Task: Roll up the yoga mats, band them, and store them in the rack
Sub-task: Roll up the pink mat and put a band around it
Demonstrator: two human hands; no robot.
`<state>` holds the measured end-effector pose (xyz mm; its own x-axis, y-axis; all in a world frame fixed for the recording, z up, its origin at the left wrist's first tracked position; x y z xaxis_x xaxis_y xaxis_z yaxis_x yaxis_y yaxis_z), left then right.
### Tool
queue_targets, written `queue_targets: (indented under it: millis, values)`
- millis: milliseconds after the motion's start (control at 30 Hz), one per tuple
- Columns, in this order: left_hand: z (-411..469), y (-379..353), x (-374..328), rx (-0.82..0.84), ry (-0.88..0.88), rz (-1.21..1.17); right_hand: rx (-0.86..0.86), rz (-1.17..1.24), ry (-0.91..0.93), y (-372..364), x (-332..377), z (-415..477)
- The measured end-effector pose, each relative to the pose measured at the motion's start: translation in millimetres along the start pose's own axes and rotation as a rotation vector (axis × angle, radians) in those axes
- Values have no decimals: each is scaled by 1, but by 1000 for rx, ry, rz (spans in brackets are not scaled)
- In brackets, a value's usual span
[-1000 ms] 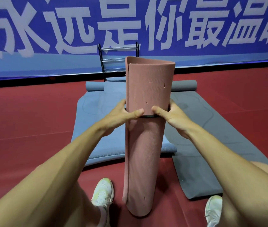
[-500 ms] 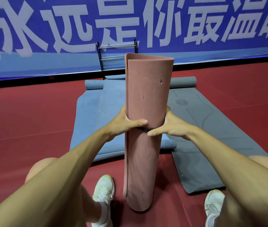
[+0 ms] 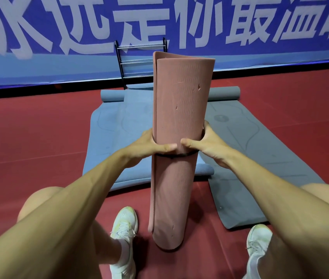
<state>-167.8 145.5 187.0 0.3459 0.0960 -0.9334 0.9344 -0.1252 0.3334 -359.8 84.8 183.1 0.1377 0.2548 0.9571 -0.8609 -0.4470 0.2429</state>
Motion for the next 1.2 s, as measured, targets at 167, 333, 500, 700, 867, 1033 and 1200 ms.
queue_targets:
  millis: [167,333,500,700,867,1033,1200]
  values:
    - [3,5,5,-120,20,-67,136,-75,-76,-10,-17,-3]
    - [-2,-3,16,-7,71,70,201,-118,-126,-13,-21,-5]
    - [-5,-3,22,74,106,70,245,-121,-140,-11,-26,-5]
    - [-3,-2,28,51,108,111,204,-165,-160,-9,-35,-3]
    - [4,3,36,-95,124,69,141,-131,-163,-2,-31,-4]
    - [14,-1,11,-264,-6,-120,-77,44,-79,20,-13,0]
    - [27,-11,-44,-278,-196,-272,-181,278,129,36,35,6]
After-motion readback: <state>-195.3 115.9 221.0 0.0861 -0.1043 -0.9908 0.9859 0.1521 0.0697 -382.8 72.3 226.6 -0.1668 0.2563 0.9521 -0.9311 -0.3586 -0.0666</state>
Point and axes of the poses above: each hand's wrist, its own z-axis towards the middle knuckle, its own y-axis out of the back of the hand, x = y × z, the point moved 2 cm from there along z, towards the middle knuckle, and after that the axes turned 7 degrees about y, right-handed, at the moved point
